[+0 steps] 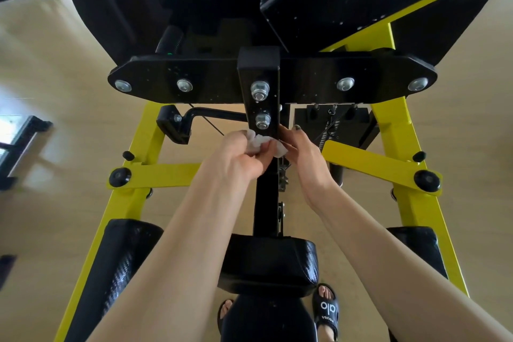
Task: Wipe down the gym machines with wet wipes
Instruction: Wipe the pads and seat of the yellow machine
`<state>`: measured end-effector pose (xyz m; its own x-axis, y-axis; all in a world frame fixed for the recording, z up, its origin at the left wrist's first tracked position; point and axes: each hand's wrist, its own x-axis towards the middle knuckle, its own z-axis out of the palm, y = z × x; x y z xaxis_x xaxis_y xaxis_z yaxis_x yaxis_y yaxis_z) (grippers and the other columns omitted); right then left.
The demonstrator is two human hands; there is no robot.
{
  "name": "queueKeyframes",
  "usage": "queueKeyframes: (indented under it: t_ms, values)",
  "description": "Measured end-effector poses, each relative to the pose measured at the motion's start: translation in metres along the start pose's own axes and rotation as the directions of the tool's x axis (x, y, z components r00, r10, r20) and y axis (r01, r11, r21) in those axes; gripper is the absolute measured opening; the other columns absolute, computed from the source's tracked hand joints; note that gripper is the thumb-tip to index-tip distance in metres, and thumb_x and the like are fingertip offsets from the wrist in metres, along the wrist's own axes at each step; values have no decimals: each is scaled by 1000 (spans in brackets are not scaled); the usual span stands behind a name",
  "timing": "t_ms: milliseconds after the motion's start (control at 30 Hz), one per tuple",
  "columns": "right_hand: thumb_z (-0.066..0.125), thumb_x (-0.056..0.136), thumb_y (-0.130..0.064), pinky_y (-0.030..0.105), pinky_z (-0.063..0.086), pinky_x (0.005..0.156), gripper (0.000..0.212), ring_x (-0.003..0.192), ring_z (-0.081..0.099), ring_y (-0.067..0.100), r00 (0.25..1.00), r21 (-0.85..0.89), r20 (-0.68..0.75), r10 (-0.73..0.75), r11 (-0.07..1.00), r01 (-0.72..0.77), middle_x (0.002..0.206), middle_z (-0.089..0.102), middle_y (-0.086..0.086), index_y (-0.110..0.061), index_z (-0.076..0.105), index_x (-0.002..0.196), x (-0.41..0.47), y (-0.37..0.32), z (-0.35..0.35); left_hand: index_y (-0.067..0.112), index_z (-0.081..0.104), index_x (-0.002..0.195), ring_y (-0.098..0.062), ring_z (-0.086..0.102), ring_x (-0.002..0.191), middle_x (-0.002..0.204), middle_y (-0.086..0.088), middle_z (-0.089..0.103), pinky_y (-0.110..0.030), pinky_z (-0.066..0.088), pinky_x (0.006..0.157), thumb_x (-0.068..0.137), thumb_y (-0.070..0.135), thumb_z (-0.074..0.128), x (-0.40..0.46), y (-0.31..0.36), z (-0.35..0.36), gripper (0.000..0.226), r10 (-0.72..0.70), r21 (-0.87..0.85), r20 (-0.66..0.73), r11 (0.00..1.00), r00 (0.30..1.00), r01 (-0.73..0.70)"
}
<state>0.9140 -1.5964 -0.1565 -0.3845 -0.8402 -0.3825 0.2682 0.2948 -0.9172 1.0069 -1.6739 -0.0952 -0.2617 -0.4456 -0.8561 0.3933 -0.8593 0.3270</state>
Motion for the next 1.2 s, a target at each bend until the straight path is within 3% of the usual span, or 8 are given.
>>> queueKeyframes:
  t_ms: [67, 167, 267, 367, 467, 633, 733, 1200]
  values:
    - [35, 107, -44, 21, 42, 90, 39, 109, 67, 0, 1000, 6, -8, 9, 1000, -9, 110, 77, -12, -36, 73, 116, 2, 2, 0, -7, 58, 104, -26, 57, 77, 98, -24, 67, -24, 54, 51, 106, 10, 36, 15, -11, 0, 27, 24, 107, -7, 994, 1000, -23]
    - [41, 100, -54, 31, 38, 105, 38, 122, 61, 4, 1000, 6, -8, 28, 1000, -28, 121, 73, -15, -41, 73, 117, 5, 6, 0, 16, 43, 149, -27, 56, 122, 151, -12, 47, -22, 51, 83, 106, 40, 32, 69, -19, -16, 51, 228, 644, -211, 764, 950, -40]
    - [43, 87, -64, 35, 32, 106, 53, 130, 55, 7, 999, -10, -20, 40, 999, -40, 131, 68, -16, -39, 70, 126, 5, 6, 1, 37, 37, 152, -23, 49, 131, 158, -2, 38, -27, 37, 105, 95, 63, 21, 110, -28, -29, 65, 461, 987, 2, 144, 888, -77]
    - [45, 79, -69, 33, 34, 104, 59, 128, 56, 5, 999, -15, -9, 46, 999, -46, 128, 69, -17, -39, 70, 123, 6, 7, -1, 24, 16, 160, -19, 31, 148, 166, -4, 20, -16, 50, 65, 107, 31, 22, 78, -15, -12, 53, 176, 573, -166, 818, 970, -50]
    - [42, 94, -61, 24, 36, 89, 38, 118, 60, 2, 999, -27, 13, 45, 999, -45, 118, 72, -17, -43, 71, 112, 4, 6, -1, 5, 25, 156, -23, 37, 146, 161, -11, 32, -22, 40, 50, 106, 8, 35, 49, -16, -12, 51, 154, 315, -104, 942, 983, -114]
    - [34, 104, -54, 21, 36, 87, 34, 116, 57, 1, 998, -21, 32, 47, 999, -47, 118, 68, -19, -44, 66, 112, 3, 8, 2, 0, 66, 111, -11, 66, 70, 97, -14, 74, -25, 57, 74, 98, 5, 57, 20, 12, -3, 17, 490, 301, -42, 837, 871, -457]
    - [31, 108, -46, 21, 35, 90, 32, 112, 56, -2, 999, 8, 40, 30, 1000, -30, 113, 66, -22, -48, 63, 106, 3, 9, 4, 11, 68, 80, -13, 69, 75, 64, 0, 71, -37, 58, 92, 93, 4, 56, -4, 16, -4, 19, 611, 419, 10, 716, 791, -558]
    - [37, 101, -59, 34, 34, 113, 57, 129, 52, 8, 999, -36, -19, 36, 999, -37, 136, 61, -12, -29, 55, 146, 2, 4, 12, 14, 56, 88, -5, 65, 76, 88, -2, 67, -9, 46, 66, 86, 18, 76, -26, -34, -7, 20, 951, 547, 242, 31, 194, -837]
